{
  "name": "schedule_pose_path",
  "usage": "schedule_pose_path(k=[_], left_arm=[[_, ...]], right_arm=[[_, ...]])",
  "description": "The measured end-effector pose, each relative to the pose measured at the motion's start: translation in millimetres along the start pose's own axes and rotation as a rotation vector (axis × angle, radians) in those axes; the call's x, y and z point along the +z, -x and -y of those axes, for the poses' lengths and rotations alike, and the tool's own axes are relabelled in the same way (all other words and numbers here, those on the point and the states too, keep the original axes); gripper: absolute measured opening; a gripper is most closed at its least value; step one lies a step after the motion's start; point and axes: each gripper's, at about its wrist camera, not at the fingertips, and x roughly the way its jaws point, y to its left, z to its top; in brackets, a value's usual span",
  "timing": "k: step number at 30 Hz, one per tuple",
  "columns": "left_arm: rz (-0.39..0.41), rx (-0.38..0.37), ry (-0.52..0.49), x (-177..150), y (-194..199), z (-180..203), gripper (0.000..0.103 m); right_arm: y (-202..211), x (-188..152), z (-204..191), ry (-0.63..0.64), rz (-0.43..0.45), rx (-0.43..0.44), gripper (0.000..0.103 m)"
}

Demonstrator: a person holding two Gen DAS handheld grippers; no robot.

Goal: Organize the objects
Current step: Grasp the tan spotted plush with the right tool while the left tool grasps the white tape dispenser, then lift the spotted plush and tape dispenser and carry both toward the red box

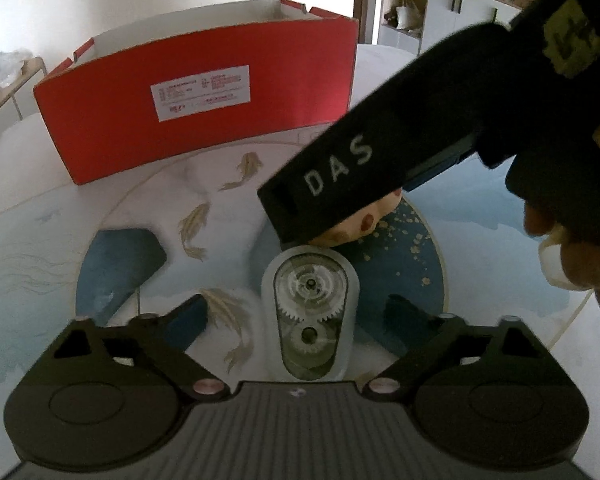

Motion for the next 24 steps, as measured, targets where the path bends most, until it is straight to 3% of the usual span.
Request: schedule_pose_path(k=[5, 8, 24], left_arm=[[0.012, -0.012, -0.021, 2.5, 3.5, 1.6, 0.059], [0.01, -0.024, -0.036, 3.4, 4.4, 2.5, 0.051], [0.031, -0.061, 0.031, 6.5, 20.3, -25.5, 0.051]], right_arm=[[0.2, 0.1, -0.2, -0.018, -0.001, 0.001, 0.075], [1.9, -0.4, -1.6, -0.021, -0.001, -0.009, 0.073], [42.4, -3.9, 4.0, -0.025, 0.037, -0.033, 0.071]])
